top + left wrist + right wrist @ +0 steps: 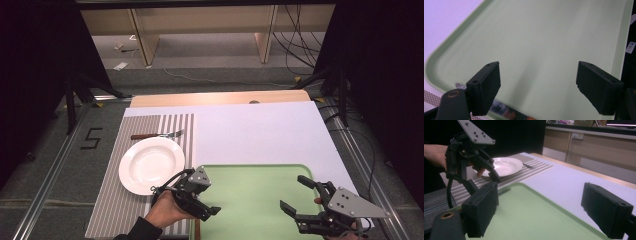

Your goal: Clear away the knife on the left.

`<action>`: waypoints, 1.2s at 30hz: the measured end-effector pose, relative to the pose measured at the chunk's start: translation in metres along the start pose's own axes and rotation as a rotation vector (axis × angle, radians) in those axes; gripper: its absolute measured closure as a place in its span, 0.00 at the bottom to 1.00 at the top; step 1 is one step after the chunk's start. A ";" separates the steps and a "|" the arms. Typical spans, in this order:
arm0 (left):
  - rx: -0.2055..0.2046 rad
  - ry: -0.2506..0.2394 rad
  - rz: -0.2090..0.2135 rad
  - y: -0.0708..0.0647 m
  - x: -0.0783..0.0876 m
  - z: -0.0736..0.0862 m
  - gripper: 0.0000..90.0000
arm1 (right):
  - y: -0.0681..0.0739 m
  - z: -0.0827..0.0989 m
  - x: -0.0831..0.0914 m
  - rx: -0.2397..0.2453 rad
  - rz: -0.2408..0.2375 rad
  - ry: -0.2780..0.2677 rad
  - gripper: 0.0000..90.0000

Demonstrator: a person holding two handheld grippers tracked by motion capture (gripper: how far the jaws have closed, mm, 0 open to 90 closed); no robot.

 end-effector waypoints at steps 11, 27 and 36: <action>0.078 -0.153 0.003 -0.010 0.012 -0.002 0.19 | 0.000 0.000 0.000 -0.001 0.002 -0.001 0.17; 0.095 -0.301 -0.007 -0.012 0.025 0.004 0.18 | -0.001 0.000 0.000 -0.001 0.004 -0.003 0.17; 0.111 -0.328 -0.021 -0.013 0.027 0.013 0.18 | -0.001 0.000 0.000 -0.003 0.005 -0.004 0.17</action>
Point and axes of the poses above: each handheld gripper's, and its own axes: x roughly backward along the jaws, z roughly out of its underside, y roughly to its left, the point moved 6 cm from there along -x, roughly forward along the jaws, and after that the axes turned 8 degrees about y, right-handed, at the moved point
